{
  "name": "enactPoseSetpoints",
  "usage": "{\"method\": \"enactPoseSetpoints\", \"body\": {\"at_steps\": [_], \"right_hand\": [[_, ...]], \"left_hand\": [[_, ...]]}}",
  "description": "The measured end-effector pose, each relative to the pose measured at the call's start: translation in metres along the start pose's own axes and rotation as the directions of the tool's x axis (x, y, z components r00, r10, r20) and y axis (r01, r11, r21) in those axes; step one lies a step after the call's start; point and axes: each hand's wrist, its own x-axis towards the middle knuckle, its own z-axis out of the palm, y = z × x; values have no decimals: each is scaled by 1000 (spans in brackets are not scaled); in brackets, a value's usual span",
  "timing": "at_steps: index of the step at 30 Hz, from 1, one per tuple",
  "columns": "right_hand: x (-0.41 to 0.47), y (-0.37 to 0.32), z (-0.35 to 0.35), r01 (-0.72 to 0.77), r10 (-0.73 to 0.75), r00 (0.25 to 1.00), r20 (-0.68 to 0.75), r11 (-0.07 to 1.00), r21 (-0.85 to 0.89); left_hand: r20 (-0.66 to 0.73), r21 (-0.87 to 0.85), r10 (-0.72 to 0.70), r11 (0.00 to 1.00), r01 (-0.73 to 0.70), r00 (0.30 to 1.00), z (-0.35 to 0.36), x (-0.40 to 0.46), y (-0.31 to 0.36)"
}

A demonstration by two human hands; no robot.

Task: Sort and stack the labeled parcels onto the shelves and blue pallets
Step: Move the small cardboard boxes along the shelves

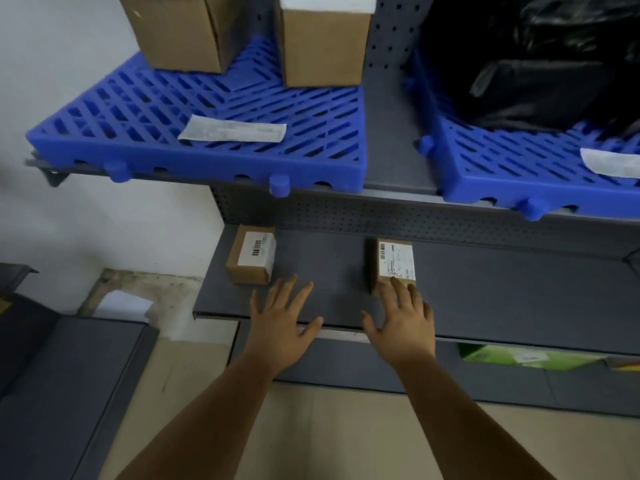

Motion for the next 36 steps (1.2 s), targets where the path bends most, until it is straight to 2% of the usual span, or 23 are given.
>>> {"method": "enactPoseSetpoints", "body": {"at_steps": [9,23,34,36], "right_hand": [[83,28,46,-11,22,994,103,994,-104],[106,37,82,-3,19,992,126,992,-123],[90,-39,63,99,-94,993,73,992,-72],[90,-53,65,101,-95,993,74,992,-75]], "left_hand": [[-21,27,-5,1000,6,1000,57,57,9],[1,63,-14,998,14,1000,79,72,10],[-146,154,-127,977,149,981,34,85,-71],[-134,176,-163,967,185,978,27,96,-87]]}}
